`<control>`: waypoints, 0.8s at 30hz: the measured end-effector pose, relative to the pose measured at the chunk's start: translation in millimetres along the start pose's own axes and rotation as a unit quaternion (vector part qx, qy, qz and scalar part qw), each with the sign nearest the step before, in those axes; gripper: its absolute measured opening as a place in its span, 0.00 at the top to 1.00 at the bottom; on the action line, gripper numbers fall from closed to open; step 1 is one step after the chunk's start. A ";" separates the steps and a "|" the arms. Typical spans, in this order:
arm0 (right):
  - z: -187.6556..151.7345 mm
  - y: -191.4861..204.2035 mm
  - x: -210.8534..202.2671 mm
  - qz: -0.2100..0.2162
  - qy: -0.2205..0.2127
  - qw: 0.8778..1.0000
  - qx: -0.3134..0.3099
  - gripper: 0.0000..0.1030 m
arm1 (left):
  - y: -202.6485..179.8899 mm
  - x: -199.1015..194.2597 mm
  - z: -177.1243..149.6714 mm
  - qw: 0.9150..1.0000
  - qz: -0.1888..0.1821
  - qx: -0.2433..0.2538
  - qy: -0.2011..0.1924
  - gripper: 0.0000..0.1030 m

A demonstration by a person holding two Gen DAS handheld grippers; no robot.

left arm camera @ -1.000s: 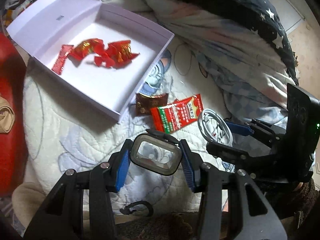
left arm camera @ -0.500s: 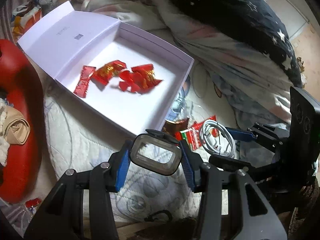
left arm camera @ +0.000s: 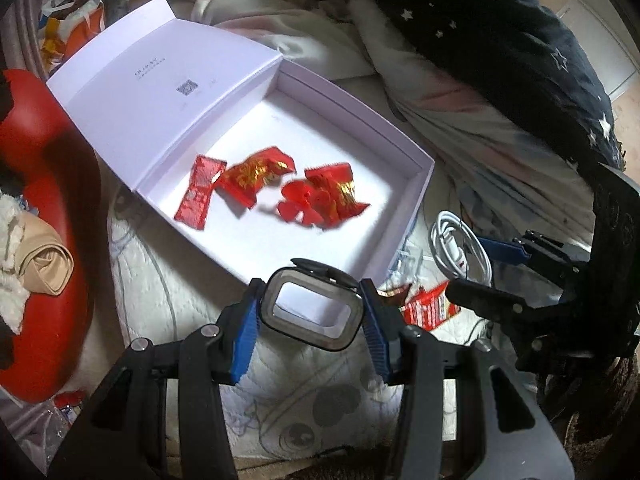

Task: Organize objects
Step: 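Carry the glass cup with the left gripper while the right carries the cable into the box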

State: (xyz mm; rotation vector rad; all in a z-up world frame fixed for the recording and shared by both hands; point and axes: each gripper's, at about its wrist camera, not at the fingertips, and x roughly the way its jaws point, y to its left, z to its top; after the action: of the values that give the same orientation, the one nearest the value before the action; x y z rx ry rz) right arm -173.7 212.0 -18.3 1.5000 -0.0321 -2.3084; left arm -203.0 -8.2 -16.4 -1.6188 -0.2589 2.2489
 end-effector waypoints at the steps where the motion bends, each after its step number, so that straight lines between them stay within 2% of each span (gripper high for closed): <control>1: 3.5 -1.9 1.8 -0.001 0.000 1.000 0.000 0.42 | 0.9 0.3 3.3 1.000 0.001 -0.001 -0.002 0.56; 11: 42.9 -21.2 22.8 -0.008 -0.004 1.000 -0.001 0.42 | 8.4 22.3 45.7 1.000 0.012 0.004 -0.007 0.56; 24: 86.0 -31.6 61.0 -0.030 -0.009 0.999 -0.010 0.42 | 21.1 52.1 77.9 0.999 0.037 0.016 -0.010 0.56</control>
State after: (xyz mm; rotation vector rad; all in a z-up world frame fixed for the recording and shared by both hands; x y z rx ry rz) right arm -281.0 205.0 -42.0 1.4909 0.0321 -2.3620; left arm -294.8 -2.9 -43.9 -1.6171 -0.1703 2.3128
